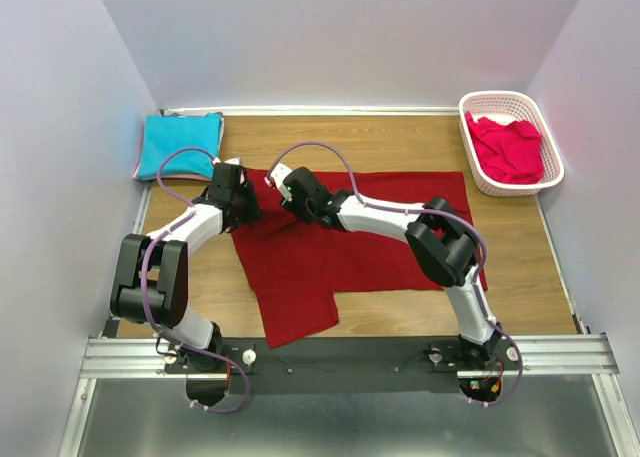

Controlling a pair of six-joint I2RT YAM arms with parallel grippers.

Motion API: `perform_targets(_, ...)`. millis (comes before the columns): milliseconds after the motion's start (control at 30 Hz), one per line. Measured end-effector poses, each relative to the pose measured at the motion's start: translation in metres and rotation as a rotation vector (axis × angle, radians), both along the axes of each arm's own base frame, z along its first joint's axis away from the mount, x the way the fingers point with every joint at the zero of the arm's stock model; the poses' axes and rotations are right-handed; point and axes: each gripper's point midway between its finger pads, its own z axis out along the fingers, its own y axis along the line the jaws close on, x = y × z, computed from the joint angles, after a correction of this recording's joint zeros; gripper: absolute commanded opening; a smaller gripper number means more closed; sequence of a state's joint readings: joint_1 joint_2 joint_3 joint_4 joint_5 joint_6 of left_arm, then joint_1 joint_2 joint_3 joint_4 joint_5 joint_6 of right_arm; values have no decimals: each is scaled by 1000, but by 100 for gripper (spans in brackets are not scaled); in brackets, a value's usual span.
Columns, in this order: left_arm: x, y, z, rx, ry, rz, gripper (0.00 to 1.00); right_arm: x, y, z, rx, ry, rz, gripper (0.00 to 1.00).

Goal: Fold and stack the t-shirts
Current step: Fold the tshirt

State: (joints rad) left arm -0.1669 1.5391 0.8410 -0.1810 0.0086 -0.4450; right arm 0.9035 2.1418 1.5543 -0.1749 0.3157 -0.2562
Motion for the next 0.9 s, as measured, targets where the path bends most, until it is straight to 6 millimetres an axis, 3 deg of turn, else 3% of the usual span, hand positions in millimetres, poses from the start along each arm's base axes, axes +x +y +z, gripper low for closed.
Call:
perform_targets(233,0,-2,0,-2,0,-6,56,29,-2,9,12,-44,-48,53)
perform_targets(400,-1,-3,0,-3,0,-8,55,38,-11,10,29,-33,-73,47)
perform_targets(600,-1,-4,0,-7,1,-12,55,15,-15,14,100,44,-42,41)
perform_targets(800,-1,-4,0,-8,1,-13,55,-14,-17,41,209,95,-9,41)
perform_targets(900,-1,-4,0,-9,1,-13,55,-26,-18,44,246,130,4,39)
